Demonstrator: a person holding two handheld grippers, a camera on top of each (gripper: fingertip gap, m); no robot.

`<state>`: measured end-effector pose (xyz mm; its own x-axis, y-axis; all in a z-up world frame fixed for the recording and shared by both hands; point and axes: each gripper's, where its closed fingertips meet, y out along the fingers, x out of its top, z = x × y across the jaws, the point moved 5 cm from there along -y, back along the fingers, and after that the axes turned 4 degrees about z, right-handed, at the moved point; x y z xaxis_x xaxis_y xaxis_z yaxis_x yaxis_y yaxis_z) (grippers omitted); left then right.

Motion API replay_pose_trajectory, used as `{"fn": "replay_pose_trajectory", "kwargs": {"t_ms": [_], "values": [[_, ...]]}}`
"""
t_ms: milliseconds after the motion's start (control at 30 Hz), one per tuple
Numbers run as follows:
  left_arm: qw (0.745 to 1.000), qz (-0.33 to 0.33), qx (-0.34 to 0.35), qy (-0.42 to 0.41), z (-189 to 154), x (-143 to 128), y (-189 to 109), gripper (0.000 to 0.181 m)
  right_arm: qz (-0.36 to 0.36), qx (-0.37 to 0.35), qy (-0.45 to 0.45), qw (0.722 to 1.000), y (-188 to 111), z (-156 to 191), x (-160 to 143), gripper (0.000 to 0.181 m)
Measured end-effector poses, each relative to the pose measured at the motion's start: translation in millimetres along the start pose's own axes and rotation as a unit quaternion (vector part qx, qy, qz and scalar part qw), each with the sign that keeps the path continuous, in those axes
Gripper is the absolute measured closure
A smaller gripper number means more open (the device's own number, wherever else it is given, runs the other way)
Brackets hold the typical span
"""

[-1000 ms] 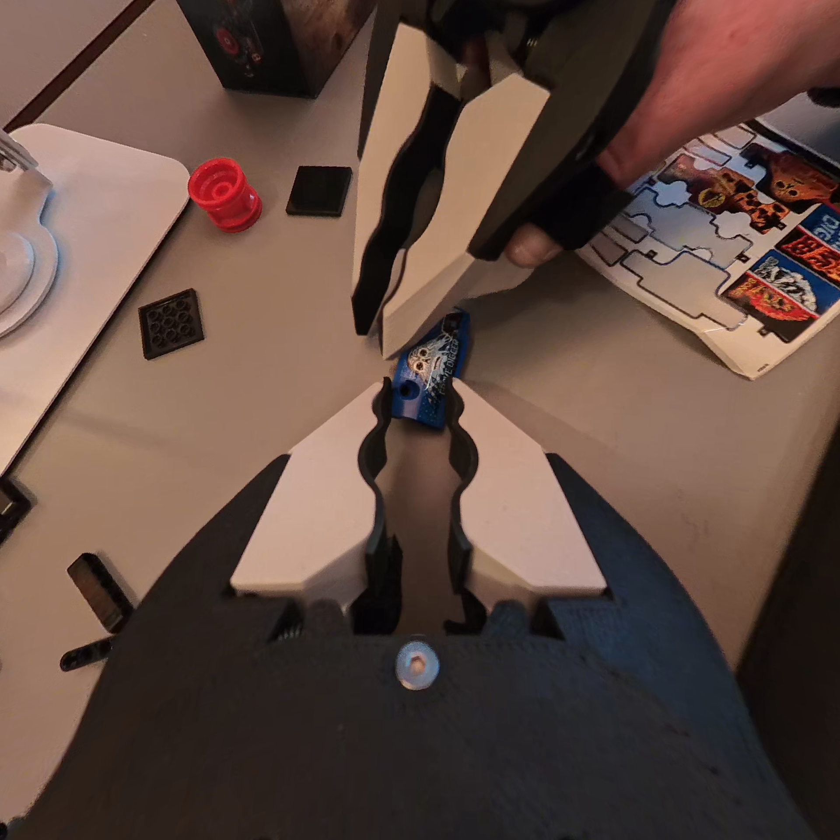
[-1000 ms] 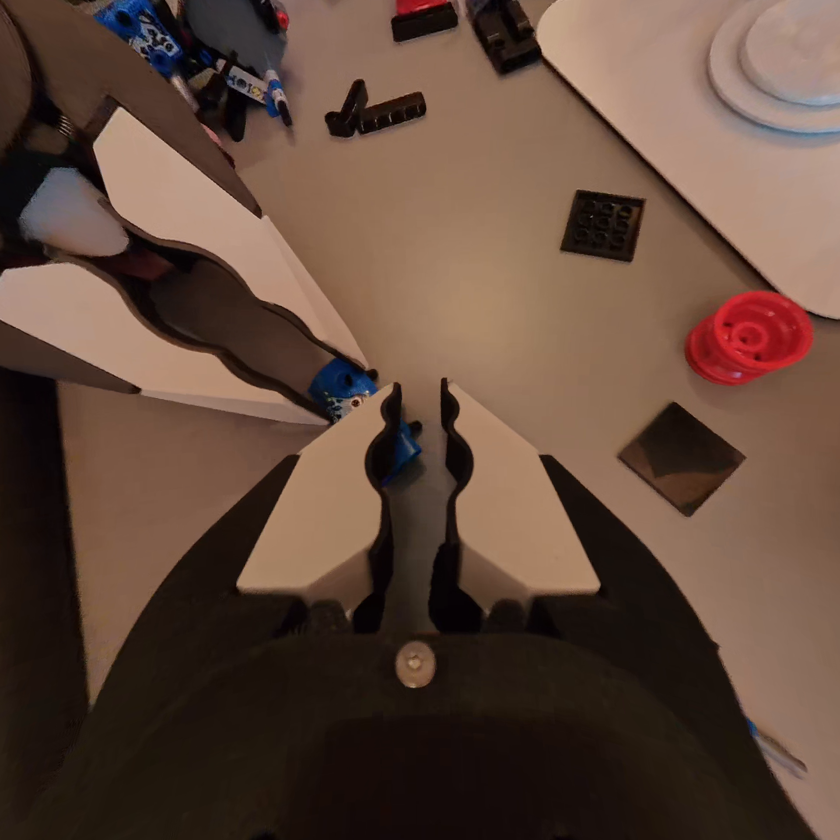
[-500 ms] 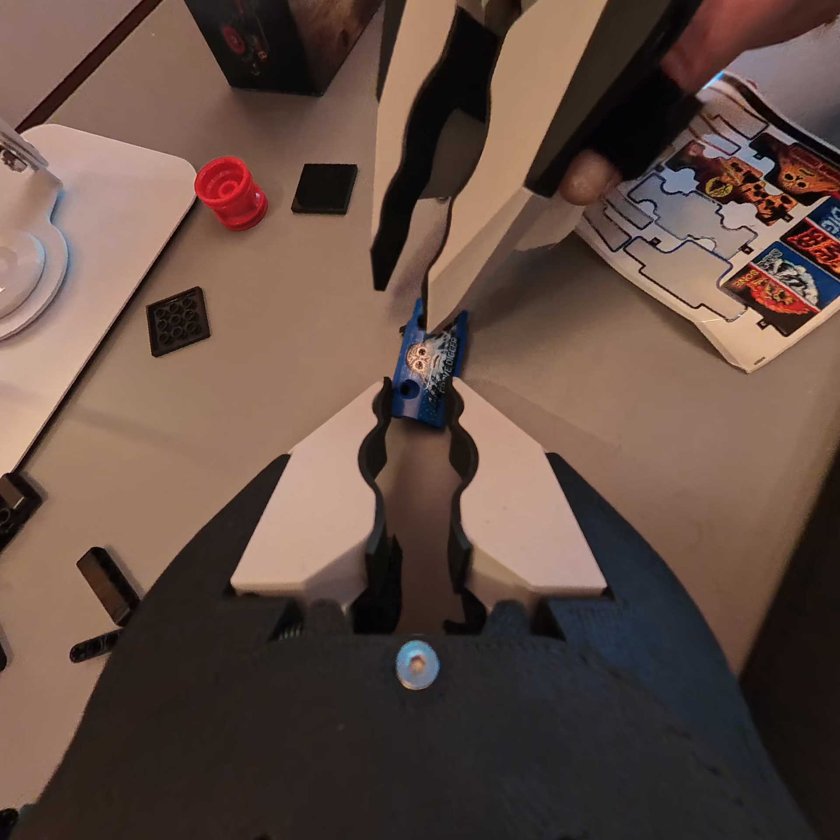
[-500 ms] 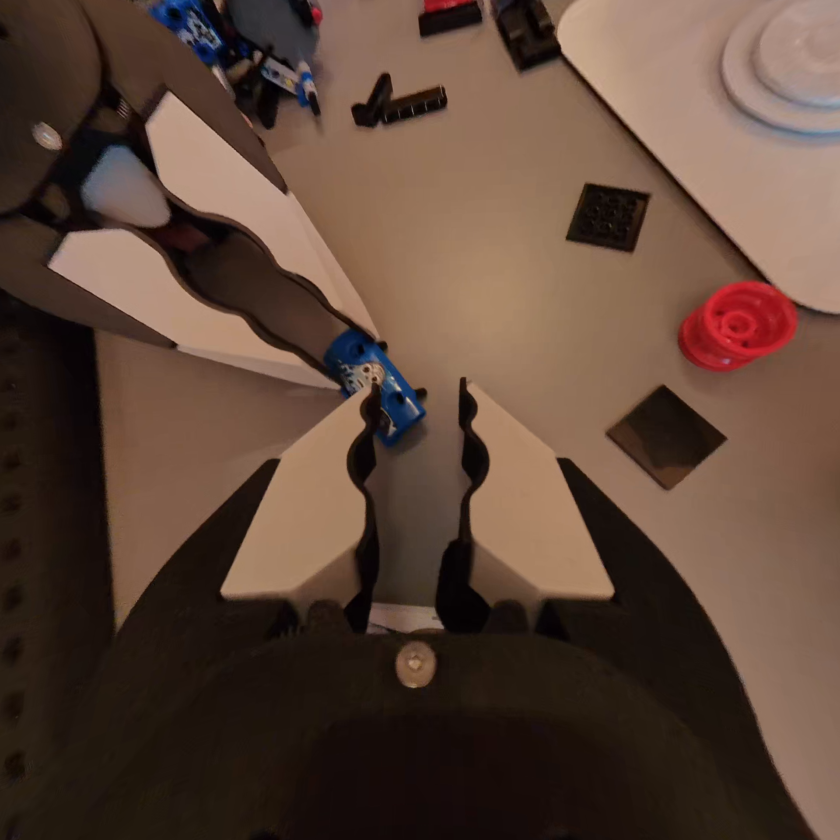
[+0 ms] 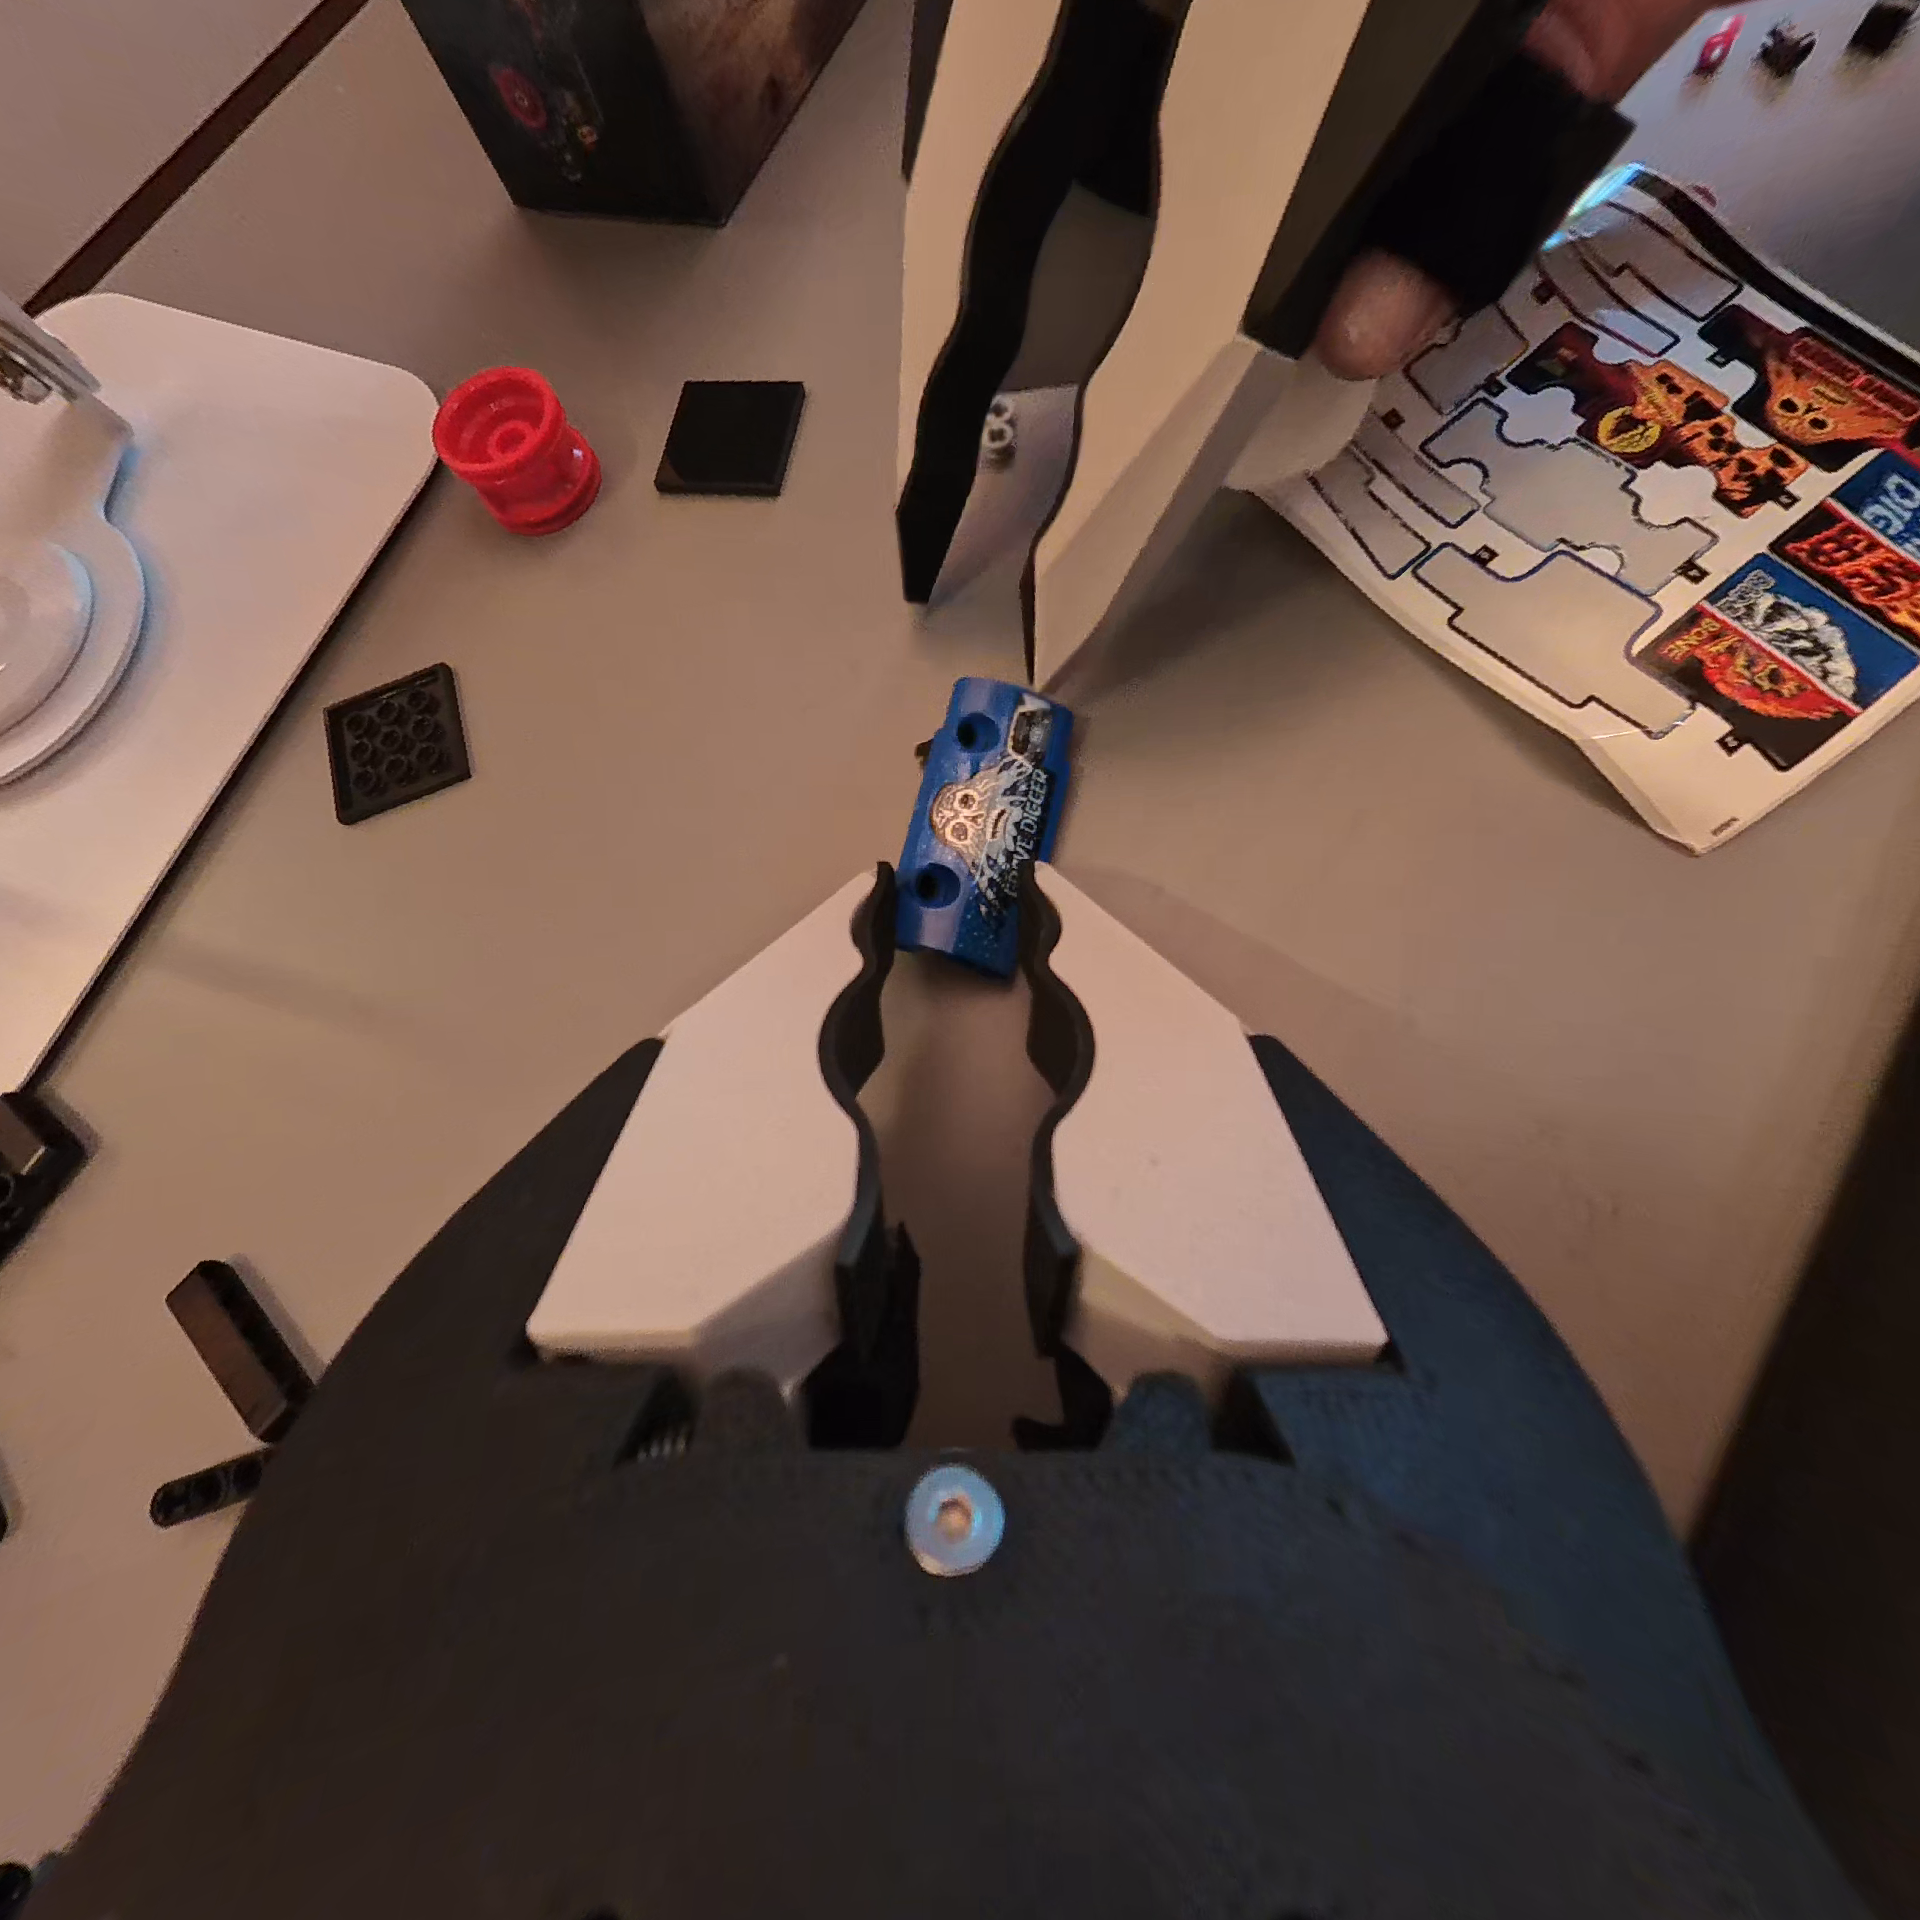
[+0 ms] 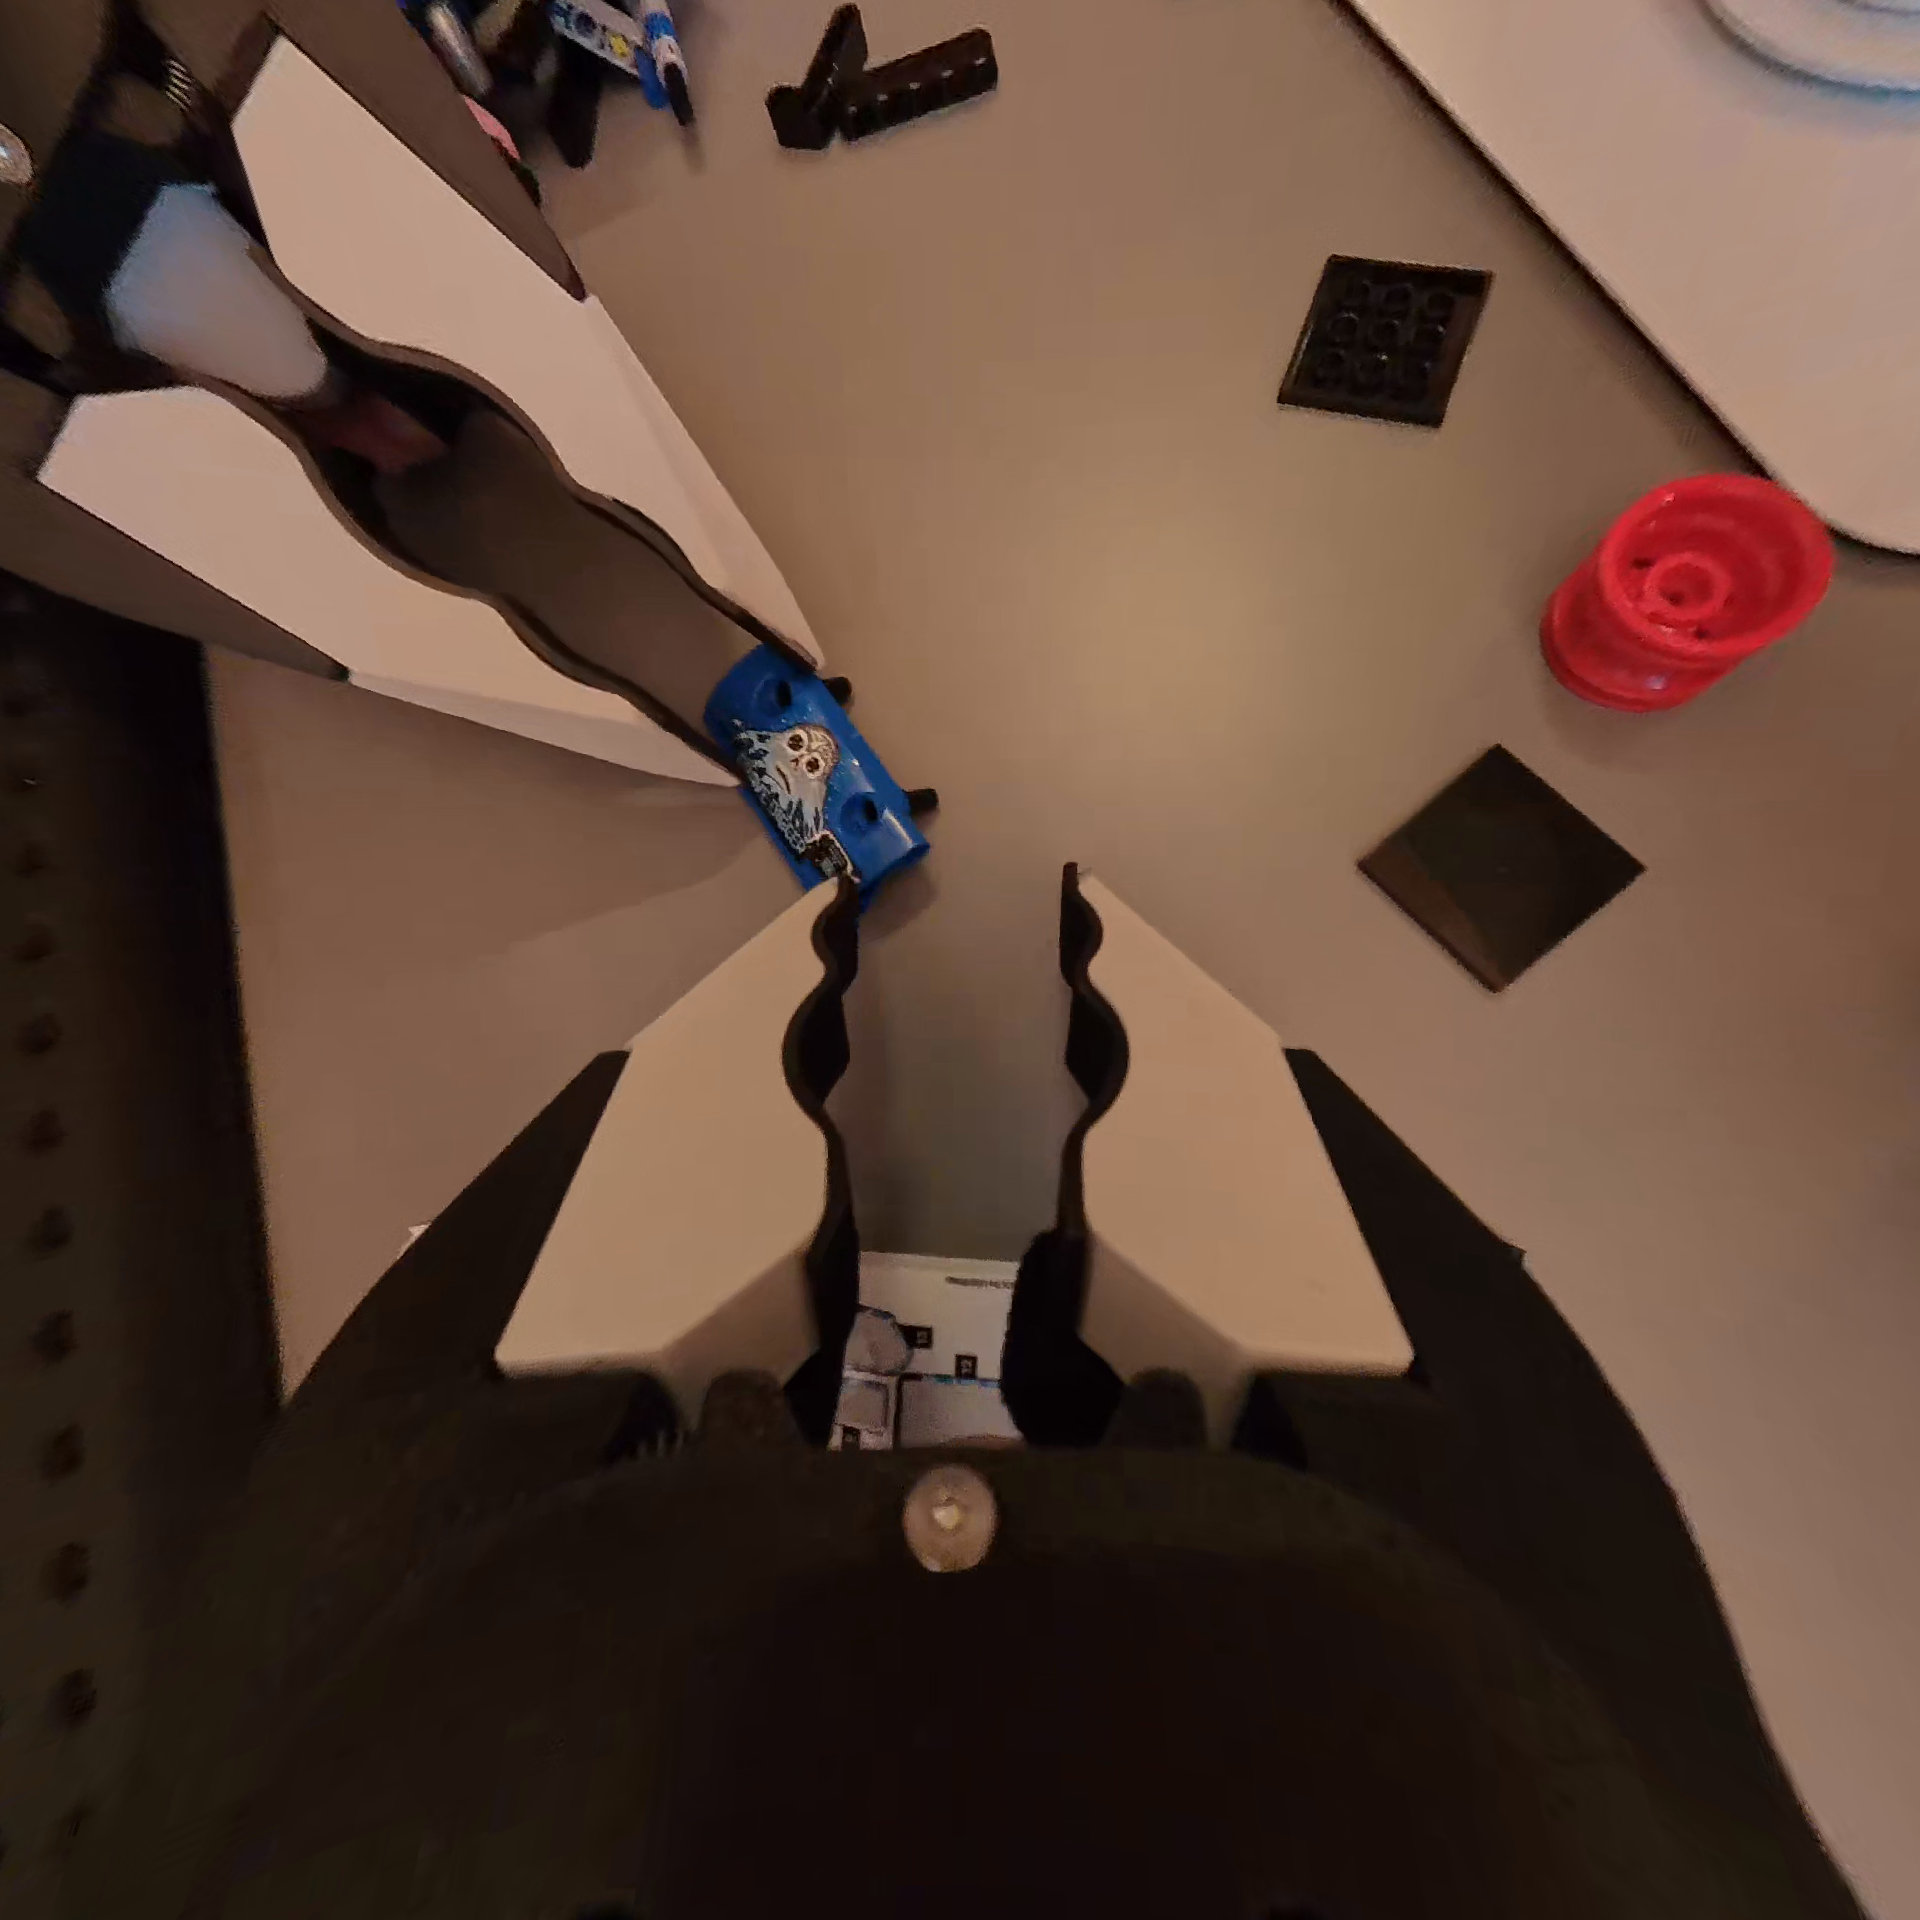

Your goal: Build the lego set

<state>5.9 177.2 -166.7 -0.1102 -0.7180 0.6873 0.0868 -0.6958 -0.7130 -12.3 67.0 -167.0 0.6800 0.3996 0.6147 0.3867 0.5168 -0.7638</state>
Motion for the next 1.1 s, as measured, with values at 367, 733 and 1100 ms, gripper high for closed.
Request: {"fn": "replay_pose_trajectory", "kwargs": {"t_ms": [367, 733, 1100], "values": [[1.000, -0.002, -0.002, -0.003, 0, 0, 1, 0.160, 0.008, -0.014, -0.003, 1.000, 0, 0, 4, 0.145], [1.000, -0.001, 0.000, -0.003, 0, 0, 1, 0.160, 0.009, -0.011, 0.004, 1.000, 1, 2, 4, 0.148], [1.000, -0.002, 0.000, -0.003, 0, 0, 1, 0.160, -0.004, -0.009, 0.004, 1.000, -2, 2, 5, 0.145]]}}
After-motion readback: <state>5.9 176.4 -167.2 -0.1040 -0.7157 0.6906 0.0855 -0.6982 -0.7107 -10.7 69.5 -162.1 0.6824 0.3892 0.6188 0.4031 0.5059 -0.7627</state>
